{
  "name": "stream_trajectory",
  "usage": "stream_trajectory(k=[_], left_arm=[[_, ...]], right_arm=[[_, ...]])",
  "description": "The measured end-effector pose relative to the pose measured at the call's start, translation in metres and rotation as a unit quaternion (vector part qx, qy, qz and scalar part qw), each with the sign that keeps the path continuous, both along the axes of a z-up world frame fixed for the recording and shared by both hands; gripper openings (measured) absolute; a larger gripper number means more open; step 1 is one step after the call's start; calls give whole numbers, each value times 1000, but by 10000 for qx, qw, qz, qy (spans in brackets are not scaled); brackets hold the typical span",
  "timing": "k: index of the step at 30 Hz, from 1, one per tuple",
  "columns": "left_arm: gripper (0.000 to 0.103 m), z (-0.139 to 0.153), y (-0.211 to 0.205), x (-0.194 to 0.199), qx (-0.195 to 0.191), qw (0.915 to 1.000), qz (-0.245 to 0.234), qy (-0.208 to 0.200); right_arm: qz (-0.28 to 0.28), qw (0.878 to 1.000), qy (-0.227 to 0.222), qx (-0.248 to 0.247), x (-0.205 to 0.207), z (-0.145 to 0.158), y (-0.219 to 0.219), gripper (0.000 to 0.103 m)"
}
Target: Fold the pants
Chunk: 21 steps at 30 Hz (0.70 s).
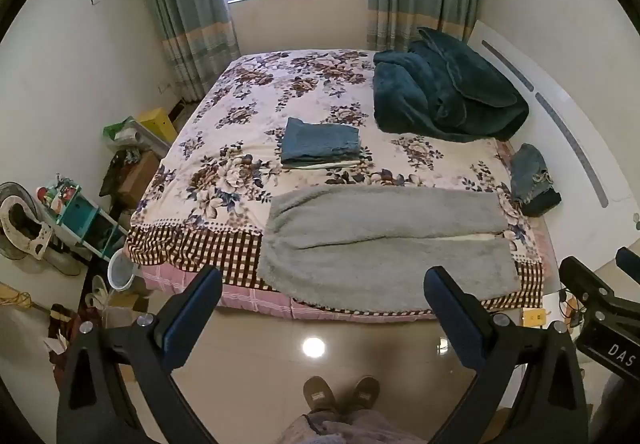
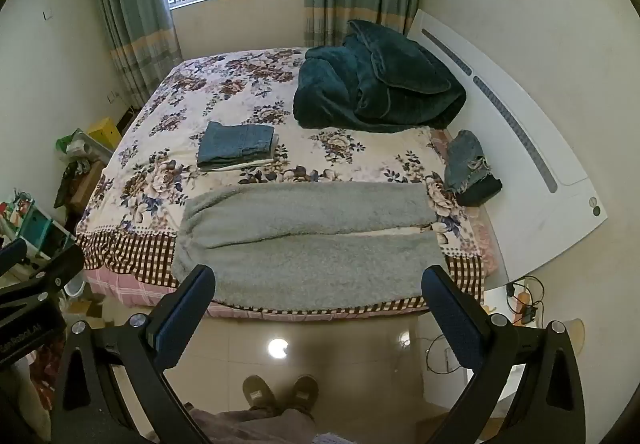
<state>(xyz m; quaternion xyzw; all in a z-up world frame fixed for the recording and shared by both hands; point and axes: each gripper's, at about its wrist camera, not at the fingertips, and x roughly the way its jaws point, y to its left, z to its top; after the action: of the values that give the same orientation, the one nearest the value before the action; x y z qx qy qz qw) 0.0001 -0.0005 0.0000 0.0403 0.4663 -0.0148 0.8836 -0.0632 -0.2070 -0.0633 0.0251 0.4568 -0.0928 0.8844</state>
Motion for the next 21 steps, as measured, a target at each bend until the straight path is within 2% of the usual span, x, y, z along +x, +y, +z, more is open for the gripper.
stream_trajectory(k=[21], left_arm=[[103,4,6,-1,-126,9999,-16,-71]], right_arm=[[38,10000,23,29,-2,0,3,103]])
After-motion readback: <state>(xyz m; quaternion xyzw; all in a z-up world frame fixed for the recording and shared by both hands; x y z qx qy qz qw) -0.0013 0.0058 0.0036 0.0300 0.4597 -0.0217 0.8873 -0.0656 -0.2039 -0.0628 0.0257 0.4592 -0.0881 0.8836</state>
